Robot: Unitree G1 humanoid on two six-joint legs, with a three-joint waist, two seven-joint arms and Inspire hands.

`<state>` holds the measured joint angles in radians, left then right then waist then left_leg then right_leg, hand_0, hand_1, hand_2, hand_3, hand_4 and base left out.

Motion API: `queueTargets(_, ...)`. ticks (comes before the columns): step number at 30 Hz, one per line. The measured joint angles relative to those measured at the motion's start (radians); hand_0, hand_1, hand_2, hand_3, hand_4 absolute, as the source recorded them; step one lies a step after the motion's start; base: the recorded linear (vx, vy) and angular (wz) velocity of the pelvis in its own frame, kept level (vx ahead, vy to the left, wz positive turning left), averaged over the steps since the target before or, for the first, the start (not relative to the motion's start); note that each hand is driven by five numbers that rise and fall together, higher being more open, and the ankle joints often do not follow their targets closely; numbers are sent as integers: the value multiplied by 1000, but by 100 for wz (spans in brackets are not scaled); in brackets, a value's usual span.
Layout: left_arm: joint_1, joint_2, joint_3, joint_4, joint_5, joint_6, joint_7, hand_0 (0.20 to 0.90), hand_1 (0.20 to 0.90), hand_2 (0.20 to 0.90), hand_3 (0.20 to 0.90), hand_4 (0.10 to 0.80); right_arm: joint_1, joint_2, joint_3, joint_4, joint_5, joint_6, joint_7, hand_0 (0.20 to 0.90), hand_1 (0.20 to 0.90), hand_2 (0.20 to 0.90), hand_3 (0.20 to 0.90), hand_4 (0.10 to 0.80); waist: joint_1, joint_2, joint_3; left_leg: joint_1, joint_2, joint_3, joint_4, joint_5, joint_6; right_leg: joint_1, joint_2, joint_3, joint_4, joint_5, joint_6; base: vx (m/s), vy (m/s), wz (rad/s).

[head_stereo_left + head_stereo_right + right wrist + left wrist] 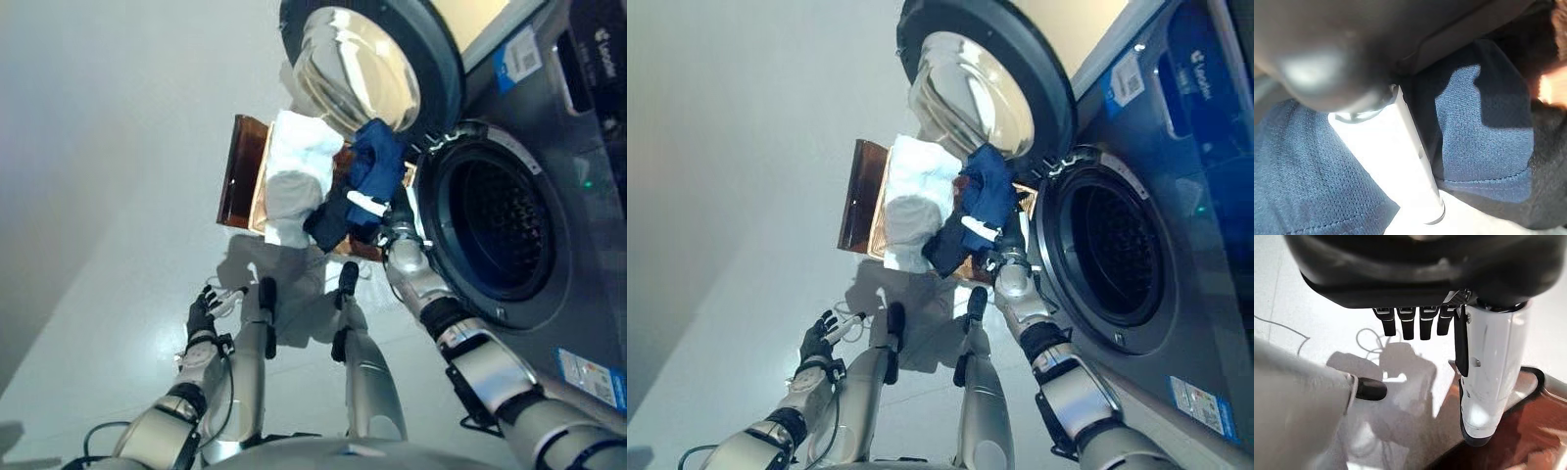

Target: Pick up the clothes and place them into the washing machine

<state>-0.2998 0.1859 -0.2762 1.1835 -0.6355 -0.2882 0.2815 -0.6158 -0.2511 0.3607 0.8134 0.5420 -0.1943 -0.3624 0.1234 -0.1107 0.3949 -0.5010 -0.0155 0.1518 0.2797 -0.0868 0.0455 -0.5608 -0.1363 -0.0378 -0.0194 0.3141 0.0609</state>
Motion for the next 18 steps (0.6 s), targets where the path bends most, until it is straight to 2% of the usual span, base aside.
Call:
queueTargets(3,1,-2,1,3,0,2,-1,900,900,900,900,800,36,10,-16,-3,84,-6,19,200,200,200,200,300,-3,0,-1,5,0,12,13,-5,6,1,-2,1,2,24,12,22,4,-16)
queueTargets(4,1,-3,1,4,0,2,-3,900,900,900,900,800,58,19,-24,-3,126,-8,26,200,200,200,200,300,-7,0,-2,4,0,15,17,-9,7,5,-8,0,-1,18,31,0,0,0)
queueTargets(5,3,-5,2,4,0,4,-5,900,900,900,900,800,73,20,-31,-2,152,-11,32,200,200,200,200,300,-9,1,-4,4,-9,17,23,-10,5,15,-14,-4,-17,-38,46,37,15,-25)
queueTargets(6,17,-11,11,4,0,4,-10,900,900,900,900,800,75,33,-37,3,192,-11,41,200,200,200,200,300,-3,25,-17,4,30,23,-6,13,17,5,2,-28,-18,-172,110,30,7,-42)
queueTargets(7,26,-17,23,5,0,8,-13,900,900,900,900,800,77,41,-38,3,209,-11,42,200,200,200,200,300,1,41,-25,2,56,33,-23,22,22,-9,20,-37,17,-193,82,30,8,-62)
queueTargets(8,43,-16,29,5,-1,14,-14,900,900,900,900,800,90,59,-48,6,248,-12,55,200,200,200,200,300,0,59,-42,9,79,32,-62,38,12,-15,37,-40,110,-181,60,38,10,-20)
queueTargets(9,57,-10,29,6,-1,22,-21,900,900,900,900,800,111,73,-58,8,278,-19,59,200,200,200,200,300,-2,48,-57,23,63,26,-94,61,1,26,22,-41,139,-182,57,32,15,6)
queueTargets(10,64,-11,27,9,-1,23,-23,900,900,900,900,800,121,76,-59,10,298,-27,61,200,200,200,200,300,-1,37,-66,26,44,26,-102,71,-6,54,15,-26,100,-190,23,23,17,9)
queueTargets(11,68,-18,27,17,-1,23,-23,900,900,900,900,800,112,79,-60,12,350,-36,79,200,200,200,200,300,4,45,-68,29,42,19,-124,91,0,64,20,-26,56,-151,7,27,21,-4)
queueTargets(14,68,-24,27,27,-2,27,-23,900,900,900,900,800,105,89,-79,14,417,-52,106,200,200,200,200,300,1,50,-69,37,32,20,-168,119,-1,66,19,-15,14,-117,5,28,15,-14)
queueTargets(18,66,-28,25,26,-3,28,-36,900,900,900,900,800,103,116,-146,65,513,-91,104,200,200,200,200,300,3,53,-70,56,26,27,-193,129,-7,68,16,-5,11,-113,7,11,3,-4)
